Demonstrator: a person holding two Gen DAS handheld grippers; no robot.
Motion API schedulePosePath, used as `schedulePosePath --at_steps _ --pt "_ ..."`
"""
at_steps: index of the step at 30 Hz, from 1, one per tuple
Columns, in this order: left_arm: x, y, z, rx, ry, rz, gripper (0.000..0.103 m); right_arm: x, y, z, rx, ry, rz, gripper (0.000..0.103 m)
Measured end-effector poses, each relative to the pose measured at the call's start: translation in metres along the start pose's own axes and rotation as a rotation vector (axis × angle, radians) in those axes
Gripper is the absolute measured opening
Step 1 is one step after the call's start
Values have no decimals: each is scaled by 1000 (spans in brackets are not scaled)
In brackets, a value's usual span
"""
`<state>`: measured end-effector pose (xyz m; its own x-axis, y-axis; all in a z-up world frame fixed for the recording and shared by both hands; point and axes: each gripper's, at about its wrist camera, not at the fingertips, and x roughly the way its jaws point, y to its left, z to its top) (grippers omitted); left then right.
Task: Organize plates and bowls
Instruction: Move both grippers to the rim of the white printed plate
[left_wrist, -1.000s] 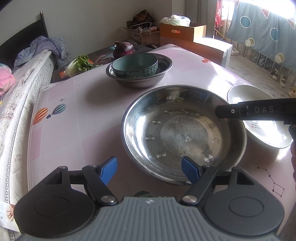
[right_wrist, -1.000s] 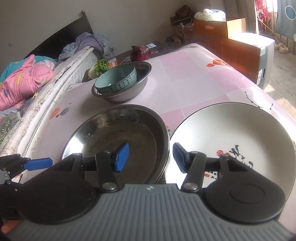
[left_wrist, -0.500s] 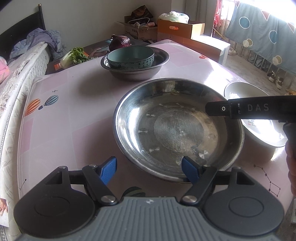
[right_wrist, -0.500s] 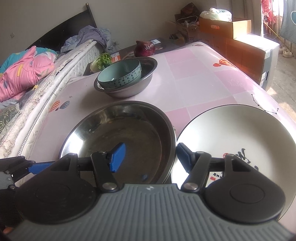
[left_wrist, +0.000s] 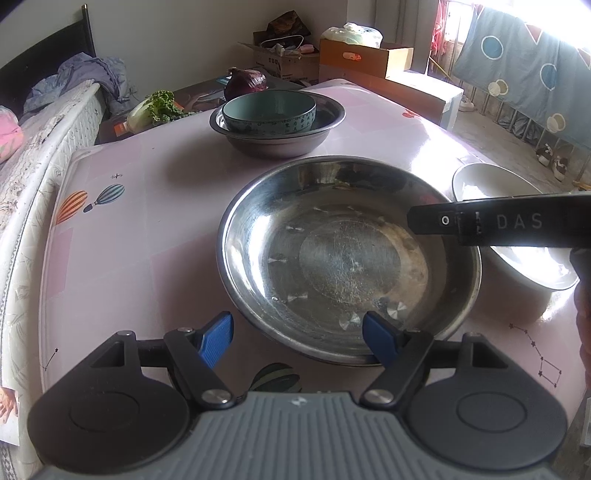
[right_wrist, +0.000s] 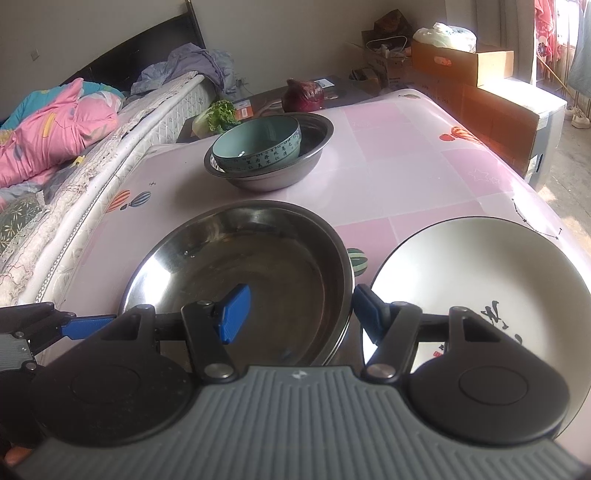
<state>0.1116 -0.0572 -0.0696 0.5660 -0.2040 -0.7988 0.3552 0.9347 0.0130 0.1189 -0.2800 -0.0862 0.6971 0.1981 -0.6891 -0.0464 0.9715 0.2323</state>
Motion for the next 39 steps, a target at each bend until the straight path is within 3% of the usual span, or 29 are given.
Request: schedulePosePath --at_steps 11,17,29,39 --pt "-3 6 -3 -19 1 11 78 0 2 -3 14 15 20 61" --pt "-3 5 -3 -14 1 5 78 2 -11 13 28 -4 14 62" --pt "6 5 0 -20 27 -11 78 48 -13 33 48 128 124 71" --pt "5 14 -6 -53 38 1 78 48 -2 27 91 133 143 76"
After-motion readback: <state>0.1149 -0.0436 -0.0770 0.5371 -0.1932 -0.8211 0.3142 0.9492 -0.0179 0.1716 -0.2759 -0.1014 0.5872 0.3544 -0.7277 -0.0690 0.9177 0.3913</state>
